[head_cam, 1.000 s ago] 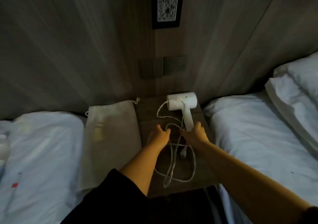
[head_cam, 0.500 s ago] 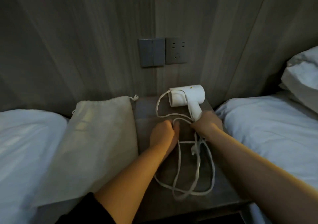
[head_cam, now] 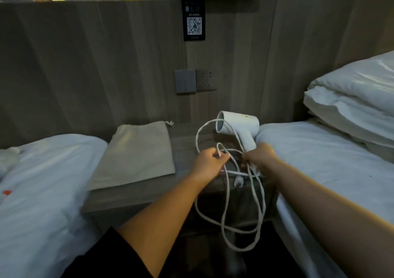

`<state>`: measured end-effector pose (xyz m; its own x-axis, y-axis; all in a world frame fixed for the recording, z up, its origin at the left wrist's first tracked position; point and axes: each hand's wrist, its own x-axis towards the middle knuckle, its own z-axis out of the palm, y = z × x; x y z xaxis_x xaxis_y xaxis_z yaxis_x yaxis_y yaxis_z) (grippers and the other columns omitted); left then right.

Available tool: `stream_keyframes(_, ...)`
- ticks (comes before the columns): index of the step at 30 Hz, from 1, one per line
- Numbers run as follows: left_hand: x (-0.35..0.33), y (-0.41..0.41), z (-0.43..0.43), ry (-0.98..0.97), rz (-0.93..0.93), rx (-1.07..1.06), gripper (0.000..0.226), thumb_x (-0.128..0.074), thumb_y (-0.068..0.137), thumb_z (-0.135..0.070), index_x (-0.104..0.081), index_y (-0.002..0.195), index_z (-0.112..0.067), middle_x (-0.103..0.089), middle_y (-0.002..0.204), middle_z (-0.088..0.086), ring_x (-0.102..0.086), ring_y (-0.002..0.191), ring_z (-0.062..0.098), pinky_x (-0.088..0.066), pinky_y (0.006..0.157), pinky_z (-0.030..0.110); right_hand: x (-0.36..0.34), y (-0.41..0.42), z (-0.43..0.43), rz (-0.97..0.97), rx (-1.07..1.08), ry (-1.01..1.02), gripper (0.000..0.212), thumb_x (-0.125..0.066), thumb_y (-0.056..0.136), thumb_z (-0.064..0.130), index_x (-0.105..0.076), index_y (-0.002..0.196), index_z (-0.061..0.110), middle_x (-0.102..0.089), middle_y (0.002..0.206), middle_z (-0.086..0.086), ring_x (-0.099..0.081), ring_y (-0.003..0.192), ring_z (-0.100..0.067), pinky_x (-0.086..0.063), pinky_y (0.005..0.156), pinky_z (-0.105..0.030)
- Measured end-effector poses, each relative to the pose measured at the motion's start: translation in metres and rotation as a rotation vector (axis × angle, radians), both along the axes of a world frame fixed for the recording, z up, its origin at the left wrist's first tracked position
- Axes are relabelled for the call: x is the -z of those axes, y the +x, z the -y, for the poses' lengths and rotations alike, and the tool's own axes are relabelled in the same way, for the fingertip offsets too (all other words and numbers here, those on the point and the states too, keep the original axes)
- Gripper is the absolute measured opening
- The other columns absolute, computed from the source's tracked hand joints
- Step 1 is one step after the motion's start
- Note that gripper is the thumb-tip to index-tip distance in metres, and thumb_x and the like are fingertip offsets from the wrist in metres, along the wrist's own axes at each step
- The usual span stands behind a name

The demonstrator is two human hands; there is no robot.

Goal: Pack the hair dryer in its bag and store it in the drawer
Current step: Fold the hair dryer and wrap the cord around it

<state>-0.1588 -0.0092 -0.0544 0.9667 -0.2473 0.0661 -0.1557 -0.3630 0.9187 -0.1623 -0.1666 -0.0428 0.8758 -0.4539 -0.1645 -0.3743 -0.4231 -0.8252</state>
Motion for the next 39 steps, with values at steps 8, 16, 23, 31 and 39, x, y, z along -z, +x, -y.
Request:
stream_keyframes(8, 0.015, -0.089, -0.029, -0.069, -0.144, 0.127, 0.014, -0.062, 0.088, -0.02, -0.066, 0.076, -0.015, -0.06, 0.065, 0.0, -0.053, 0.06, 0.008, -0.041, 0.052, 0.015, -0.035, -0.08, 0.013, 0.158, -0.005, 0.104, 0.045, -0.071, 0.056, 0.0, -0.061, 0.099, -0.01, -0.062, 0.077, -0.024, -0.061, 0.063, -0.033, -0.047, 0.049, -0.031)
stream_keyframes(16, -0.027, -0.102, -0.075, -0.235, -0.266, -0.129, 0.027, -0.039, 0.098, -0.016, -0.06, 0.113, -0.005, -0.063, 0.079, 0.005, -0.061, 0.061, 0.009, -0.046, 0.06, 0.024, -0.08, -0.148, 0.03, 0.256, -0.298, -0.295, 0.033, -0.07, 0.066, 0.005, -0.06, 0.098, 0.005, -0.062, 0.081, -0.015, -0.055, 0.058, -0.023, -0.04, 0.034, -0.018)
stream_keyframes(23, -0.086, -0.116, -0.077, -0.556, -0.27, 0.133, 0.048, -0.05, 0.09, -0.047, -0.047, 0.129, -0.02, -0.059, 0.119, 0.007, -0.059, 0.105, 0.021, -0.051, 0.083, 0.042, -0.092, -0.172, 0.009, 0.238, -0.604, -0.553, 0.037, -0.069, 0.068, 0.003, -0.057, 0.101, 0.018, -0.061, 0.082, 0.0, -0.061, 0.061, -0.014, -0.048, 0.051, -0.025)
stream_keyframes(31, -0.06, -0.119, -0.089, -0.371, -0.322, 0.166, 0.039, -0.065, 0.081, -0.028, -0.048, 0.116, -0.022, -0.059, 0.106, 0.009, -0.061, 0.095, 0.023, -0.056, 0.076, 0.041, -0.089, -0.165, -0.005, 0.163, -0.779, -0.73, 0.039, -0.071, 0.069, 0.009, -0.055, 0.101, 0.026, -0.059, 0.092, 0.003, -0.056, 0.073, -0.007, -0.041, 0.055, -0.019)
stream_keyframes(39, -0.042, -0.113, -0.104, -0.528, -0.317, 0.041, 0.053, -0.064, 0.081, -0.034, -0.041, 0.126, -0.017, -0.057, 0.11, 0.011, -0.059, 0.099, 0.025, -0.054, 0.073, 0.039, -0.07, -0.152, 0.039, -0.032, -0.814, 0.687, 0.077, -0.089, 0.052, 0.022, -0.052, 0.117, 0.005, -0.067, 0.083, -0.014, -0.062, 0.064, -0.017, -0.055, 0.056, -0.023)
